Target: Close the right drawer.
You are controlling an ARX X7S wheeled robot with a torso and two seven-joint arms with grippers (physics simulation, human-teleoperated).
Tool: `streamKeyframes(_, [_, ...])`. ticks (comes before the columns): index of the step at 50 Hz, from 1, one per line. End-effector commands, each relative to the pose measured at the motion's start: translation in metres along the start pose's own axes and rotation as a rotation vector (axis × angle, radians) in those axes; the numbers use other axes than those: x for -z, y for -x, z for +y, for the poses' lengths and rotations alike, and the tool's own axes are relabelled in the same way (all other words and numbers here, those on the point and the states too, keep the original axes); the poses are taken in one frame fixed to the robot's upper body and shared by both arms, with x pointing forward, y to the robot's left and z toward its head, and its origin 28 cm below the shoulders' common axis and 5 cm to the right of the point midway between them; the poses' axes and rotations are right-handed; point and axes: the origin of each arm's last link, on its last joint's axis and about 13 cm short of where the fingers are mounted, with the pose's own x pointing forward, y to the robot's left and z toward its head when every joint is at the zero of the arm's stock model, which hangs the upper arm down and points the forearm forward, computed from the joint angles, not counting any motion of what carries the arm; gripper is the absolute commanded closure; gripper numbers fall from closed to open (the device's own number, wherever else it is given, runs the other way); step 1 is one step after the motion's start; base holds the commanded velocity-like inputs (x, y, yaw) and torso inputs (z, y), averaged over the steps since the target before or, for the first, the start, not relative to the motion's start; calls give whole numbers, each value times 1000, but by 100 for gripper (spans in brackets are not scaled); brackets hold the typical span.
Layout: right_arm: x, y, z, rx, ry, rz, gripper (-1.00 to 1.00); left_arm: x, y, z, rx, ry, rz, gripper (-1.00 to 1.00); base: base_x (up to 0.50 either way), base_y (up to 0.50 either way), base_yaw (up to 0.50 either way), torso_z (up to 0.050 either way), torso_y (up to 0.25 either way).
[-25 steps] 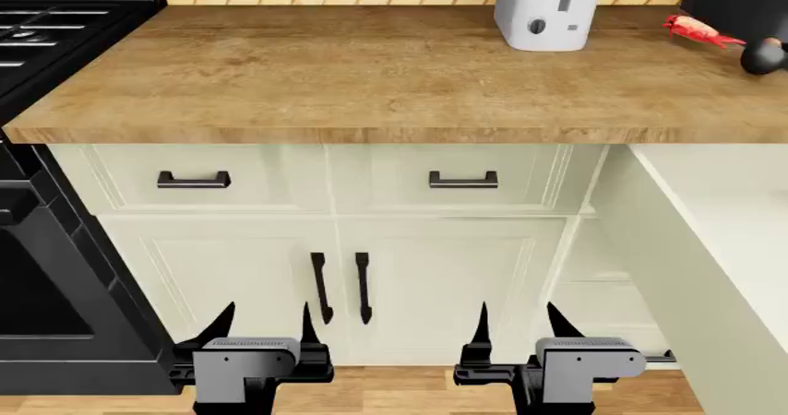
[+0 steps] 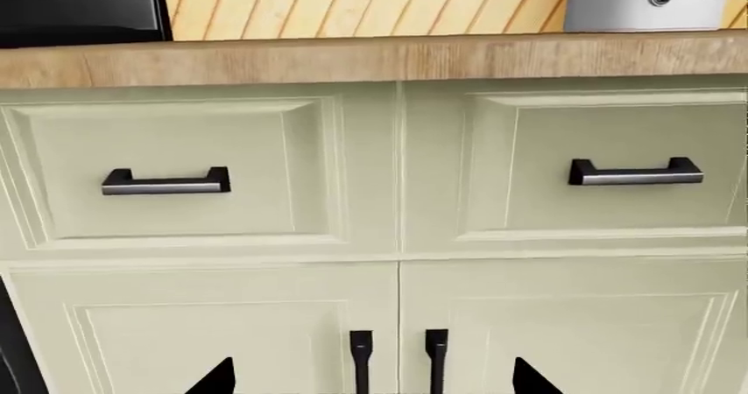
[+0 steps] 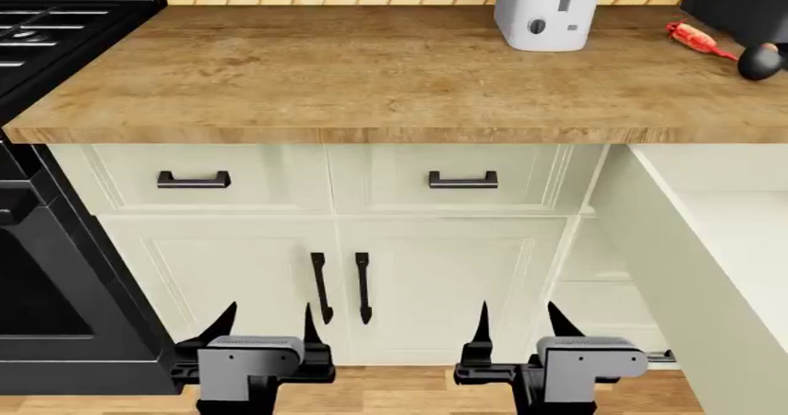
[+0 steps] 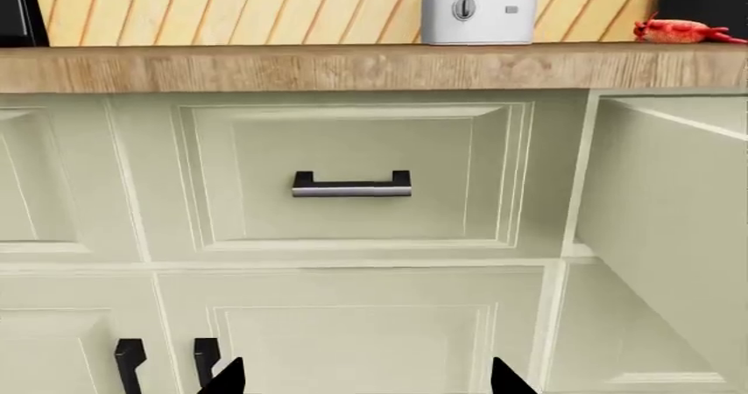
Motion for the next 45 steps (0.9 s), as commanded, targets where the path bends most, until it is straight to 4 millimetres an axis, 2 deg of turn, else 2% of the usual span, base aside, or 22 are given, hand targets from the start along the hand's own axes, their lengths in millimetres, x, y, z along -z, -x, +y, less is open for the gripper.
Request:
streamKeyframes(1, [-8, -2, -2, 19, -46, 24, -100, -6, 2, -1, 31, -41, 7, -100, 0, 0, 0, 0, 0])
streamKeyframes(2, [-9, -2, -3, 22, -83, 44, -100, -6, 0, 0, 30, -36, 11, -100, 0, 0, 0, 0, 0])
streamKeyframes(9, [-18, -2, -5, 32, -59, 38, -100, -21, -1, 4, 10, -19, 40, -100, 0, 0, 0, 0, 0])
streamKeyframes(19, [-75, -4, -8, 38, -49, -8, -100, -93, 1, 8, -48, -75, 35, -100, 0, 0, 0, 0, 0])
streamKeyframes(22, [-95, -4, -8, 28, -37, -29, -100, -125, 2, 7, -53, -99, 9, -100, 0, 0, 0, 0, 0])
streamKeyframes(24, [-102, -5, -7, 17, -22, -36, -100, -138, 2, 7, -47, -103, 1, -100, 0, 0, 0, 0, 0])
streamKeyframes(27, [-123, -7, -6, 8, -4, -49, -100, -167, 2, 5, -43, -123, -27, -100, 0, 0, 0, 0, 0])
streamKeyframes(29, [-130, -8, -5, 7, 9, -56, -100, -179, 2, 4, -34, -124, -27, -100, 0, 0, 0, 0, 0])
streamKeyframes(32, [-152, -10, -5, 8, 34, -62, -100, -202, -1, 3, -42, -177, -67, -100, 0, 0, 0, 0, 0])
streamKeyframes(35, [-169, -13, -4, 2, 73, -85, -100, -212, -7, 1, 12, -109, -40, -100, 0, 0, 0, 0, 0])
streamKeyframes(37, [-181, -15, -3, 0, 85, -89, -100, -228, -17, 20, -154, -94, -48, -100, 0, 0, 0, 0, 0])
streamKeyframes(38, [-191, -15, -3, 5, 80, -98, -100, -243, -20, 24, -207, -108, -77, -100, 0, 0, 0, 0, 0])
streamKeyframes(41, [-209, -16, -3, 4, 51, -107, -100, -261, -15, 13, -250, -117, -94, -100, 0, 0, 0, 0, 0])
streamKeyframes(42, [-217, -16, -3, -1, 50, -112, -100, -269, -12, 9, -227, -129, -95, -100, 0, 0, 0, 0, 0])
streamKeyframes(44, [-223, -16, -3, -2, 51, -111, -100, -273, 3, 3, -41, -215, -85, -100, 0, 0, 0, 0, 0])
streamKeyframes(45, [-225, -15, -2, -4, 69, -109, -100, -276, 4, 4, -39, -214, -86, -100, 0, 0, 0, 0, 0])
